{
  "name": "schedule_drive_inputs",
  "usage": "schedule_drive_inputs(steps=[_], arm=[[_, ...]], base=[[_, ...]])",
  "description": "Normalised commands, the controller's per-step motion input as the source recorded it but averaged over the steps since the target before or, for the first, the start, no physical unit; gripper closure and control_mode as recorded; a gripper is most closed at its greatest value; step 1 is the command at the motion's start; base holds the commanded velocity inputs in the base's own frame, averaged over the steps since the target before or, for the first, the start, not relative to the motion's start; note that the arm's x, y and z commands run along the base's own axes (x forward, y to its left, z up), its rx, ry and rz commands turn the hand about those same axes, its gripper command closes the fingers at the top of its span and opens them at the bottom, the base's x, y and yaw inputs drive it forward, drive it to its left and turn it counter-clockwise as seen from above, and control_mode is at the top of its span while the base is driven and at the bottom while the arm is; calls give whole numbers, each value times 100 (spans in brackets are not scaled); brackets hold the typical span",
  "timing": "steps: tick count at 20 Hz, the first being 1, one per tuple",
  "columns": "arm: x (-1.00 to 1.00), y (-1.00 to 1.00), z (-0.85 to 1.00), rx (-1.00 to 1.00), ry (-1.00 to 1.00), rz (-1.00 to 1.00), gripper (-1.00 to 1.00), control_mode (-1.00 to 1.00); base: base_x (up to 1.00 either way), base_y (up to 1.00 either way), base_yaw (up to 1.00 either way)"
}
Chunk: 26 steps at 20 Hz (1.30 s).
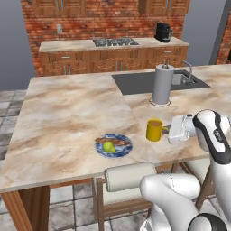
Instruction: Pick up the brewed coffee from the coffee machine and place it next to the breakfast plate on the dining counter.
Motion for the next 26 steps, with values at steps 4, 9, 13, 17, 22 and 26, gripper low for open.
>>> schedule_drive_inputs(steps=[4, 9, 13, 17, 22, 26], arm=[[48, -2, -23, -1, 0, 0, 100, -100], [56, -9, -35, 0, 0, 0, 100, -100], [49, -15, -39, 0, 0, 0, 100, -100], [49, -9, -38, 0, 0, 0, 100, -100], [48, -6, -36, 0, 0, 0, 100, -100], [37, -13, -33, 0, 0, 0, 100, -100]], base=[[0, 0, 0], [0, 0, 0], [0, 0, 0], [0, 0, 0], [0, 0, 0], [0, 0, 0]])
